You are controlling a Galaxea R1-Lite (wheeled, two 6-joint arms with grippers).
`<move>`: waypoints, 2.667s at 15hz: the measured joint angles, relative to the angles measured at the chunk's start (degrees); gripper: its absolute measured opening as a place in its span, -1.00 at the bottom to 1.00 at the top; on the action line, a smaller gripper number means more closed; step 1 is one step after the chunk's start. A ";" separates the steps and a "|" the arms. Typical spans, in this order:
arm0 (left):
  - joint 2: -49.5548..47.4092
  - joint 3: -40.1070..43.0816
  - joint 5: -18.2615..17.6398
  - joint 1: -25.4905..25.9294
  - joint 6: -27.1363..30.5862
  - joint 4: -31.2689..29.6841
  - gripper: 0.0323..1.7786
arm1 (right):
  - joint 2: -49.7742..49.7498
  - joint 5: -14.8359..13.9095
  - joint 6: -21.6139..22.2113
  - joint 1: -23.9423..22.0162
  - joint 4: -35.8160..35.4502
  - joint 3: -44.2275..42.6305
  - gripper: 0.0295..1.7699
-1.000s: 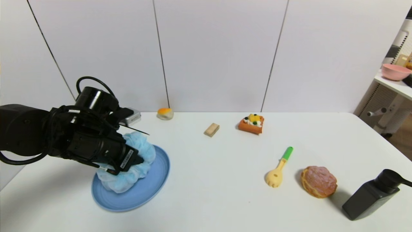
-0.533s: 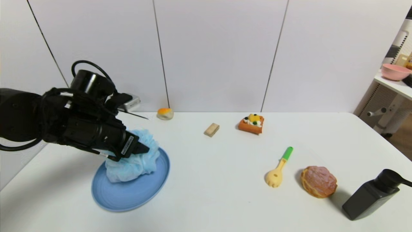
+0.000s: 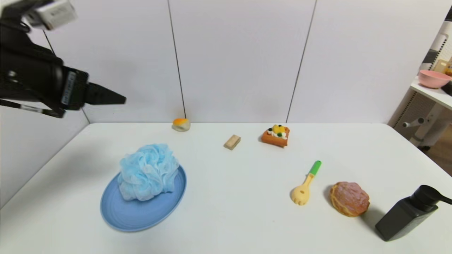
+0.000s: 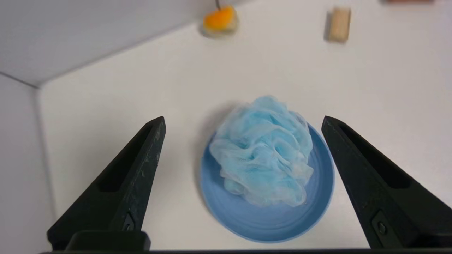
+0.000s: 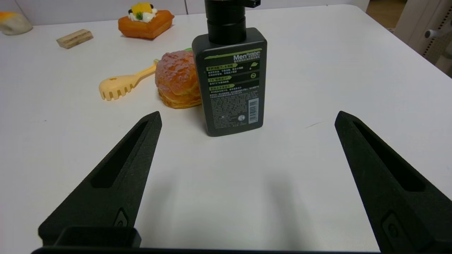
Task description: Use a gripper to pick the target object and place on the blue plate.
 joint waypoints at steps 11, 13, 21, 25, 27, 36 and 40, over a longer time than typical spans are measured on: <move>-49.90 64.39 3.82 5.56 1.27 -26.86 0.88 | 0.00 0.02 -0.04 0.00 -0.02 0.00 0.92; -58.42 78.86 3.17 6.19 2.60 -36.60 0.88 | 0.00 0.02 0.00 0.00 -0.02 0.00 0.92; -77.90 89.06 -3.18 15.74 -1.66 -35.56 0.90 | 0.00 0.00 0.00 0.00 0.00 0.00 0.92; -80.93 89.20 -1.26 15.81 -7.12 -35.01 0.90 | 0.00 0.00 -0.01 0.00 -0.02 0.00 0.92; -81.35 89.22 -1.23 15.81 -7.19 -34.99 0.90 | 0.00 0.00 0.00 -0.02 -0.02 0.00 0.92; -81.53 89.22 -1.23 15.79 -7.19 -35.01 0.90 | 0.00 0.00 -0.04 0.00 -0.02 0.00 0.92; -81.53 89.22 -1.23 15.79 -7.22 -34.99 0.90 | 0.00 0.00 -0.04 0.00 0.02 0.00 0.92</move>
